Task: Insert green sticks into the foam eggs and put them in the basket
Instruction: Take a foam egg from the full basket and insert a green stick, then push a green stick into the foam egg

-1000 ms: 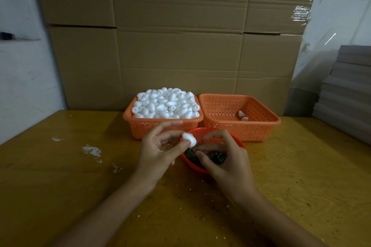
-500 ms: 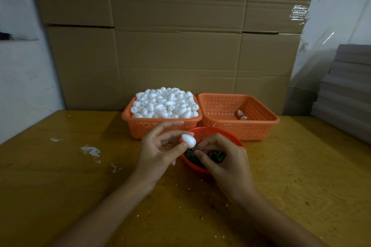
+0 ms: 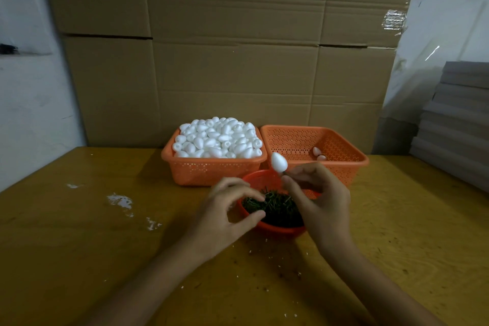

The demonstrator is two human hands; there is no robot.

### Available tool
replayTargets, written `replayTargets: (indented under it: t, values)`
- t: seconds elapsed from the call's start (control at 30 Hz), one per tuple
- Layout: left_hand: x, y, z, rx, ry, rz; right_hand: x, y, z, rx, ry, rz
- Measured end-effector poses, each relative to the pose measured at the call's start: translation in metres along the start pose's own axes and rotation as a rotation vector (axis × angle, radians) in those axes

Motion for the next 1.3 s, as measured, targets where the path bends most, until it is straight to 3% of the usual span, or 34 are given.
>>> replayTargets:
  t: [0.1,0.17,0.3,0.57,0.93,1.2,1.27,1.3]
  values:
    - [-0.005,-0.008,-0.014,0.429,0.12,-0.31,0.014,-0.008,0.018,-0.032,-0.107,-0.035]
    - [-0.006,-0.01,-0.021,0.513,0.189,-0.367,0.028,-0.019,0.031,-0.089,-0.155,-0.07]
    - [-0.004,-0.01,-0.021,0.476,0.215,-0.303,0.056,-0.049,0.05,-0.324,-0.212,-0.157]
    - [-0.004,-0.01,-0.021,0.482,0.236,-0.281,0.094,-0.083,0.059,-0.703,-0.04,-0.164]
    - [-0.005,-0.01,-0.024,0.477,0.224,-0.289,0.102,-0.09,0.056,-0.745,0.109,-0.138]
    - [-0.005,-0.012,-0.024,0.481,0.213,-0.291,0.075,-0.046,0.051,-0.752,0.067,0.069]
    - [-0.004,-0.012,-0.024,0.484,0.206,-0.295,0.059,-0.027,0.036,-0.649,0.173,0.127]
    - [-0.005,-0.011,-0.025,0.487,0.206,-0.297,0.049,-0.019,0.024,-0.599,0.312,0.149]
Point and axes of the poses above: each hand's wrist, its own x-axis towards the middle knuckle, its own z-axis out of the back of the hand, y = z × x, the point moved 5 cm from there along x, towards the middle knuckle, and after that the axes turned 1 degree about z, right-handed, at the moved point
